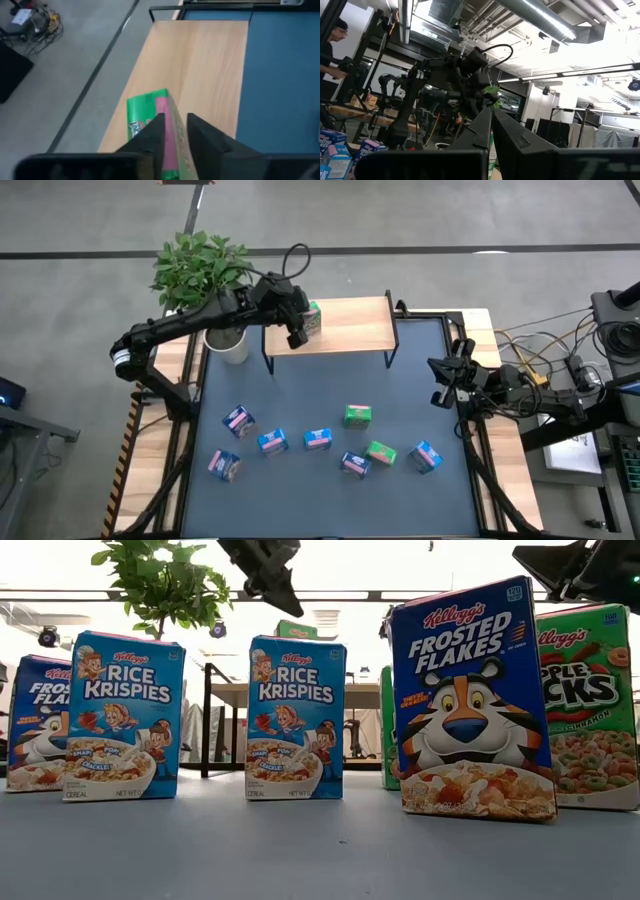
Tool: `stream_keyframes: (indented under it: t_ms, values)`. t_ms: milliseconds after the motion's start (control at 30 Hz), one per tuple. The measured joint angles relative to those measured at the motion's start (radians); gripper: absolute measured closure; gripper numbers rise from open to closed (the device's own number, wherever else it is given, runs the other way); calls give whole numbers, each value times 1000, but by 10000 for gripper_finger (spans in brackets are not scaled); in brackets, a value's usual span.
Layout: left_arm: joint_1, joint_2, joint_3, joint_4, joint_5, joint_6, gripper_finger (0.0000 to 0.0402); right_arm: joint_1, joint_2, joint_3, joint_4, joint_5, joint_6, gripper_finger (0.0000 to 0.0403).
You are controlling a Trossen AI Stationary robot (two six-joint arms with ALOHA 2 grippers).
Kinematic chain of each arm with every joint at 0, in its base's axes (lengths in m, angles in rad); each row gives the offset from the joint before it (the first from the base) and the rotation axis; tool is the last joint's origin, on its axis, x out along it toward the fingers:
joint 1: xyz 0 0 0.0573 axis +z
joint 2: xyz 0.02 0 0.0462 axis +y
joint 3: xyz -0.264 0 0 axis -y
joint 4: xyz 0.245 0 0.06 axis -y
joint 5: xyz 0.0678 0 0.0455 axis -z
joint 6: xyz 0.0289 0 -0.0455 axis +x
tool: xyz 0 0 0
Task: Stack cereal on shelf
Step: Put the top left green cereal box on the shelf
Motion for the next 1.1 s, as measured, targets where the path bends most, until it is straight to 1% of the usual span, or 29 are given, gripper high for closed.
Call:
stream_keyframes:
  t_ms: [100, 167, 300, 600, 833, 967, 1100]
  values:
    - [0, 0, -13, -23, -16, 3, 391, 0, 0, 0, 0, 0, 0, 394]
    - [2, -1, -20, -24, -21, 18, 398, 0, 0, 0, 0, 0, -6, 394]
    - [2, 4, -21, -26, -63, 86, 390, 0, 0, 0, 0, 1, -8, 394]
    - [3, -4, -22, -50, -87, 261, 389, 0, 0, 0, 0, 0, -7, 394]
    - [-25, -14, -25, -18, -89, 267, 393, 0, 0, 0, 0, 0, -13, 394]
    - [-77, -33, -25, -7, -88, 257, 398, 0, 0, 0, 0, 0, -13, 394]
    - [-141, -32, -34, -2, -88, 208, 401, 0, 0, 0, 0, 0, -12, 394]
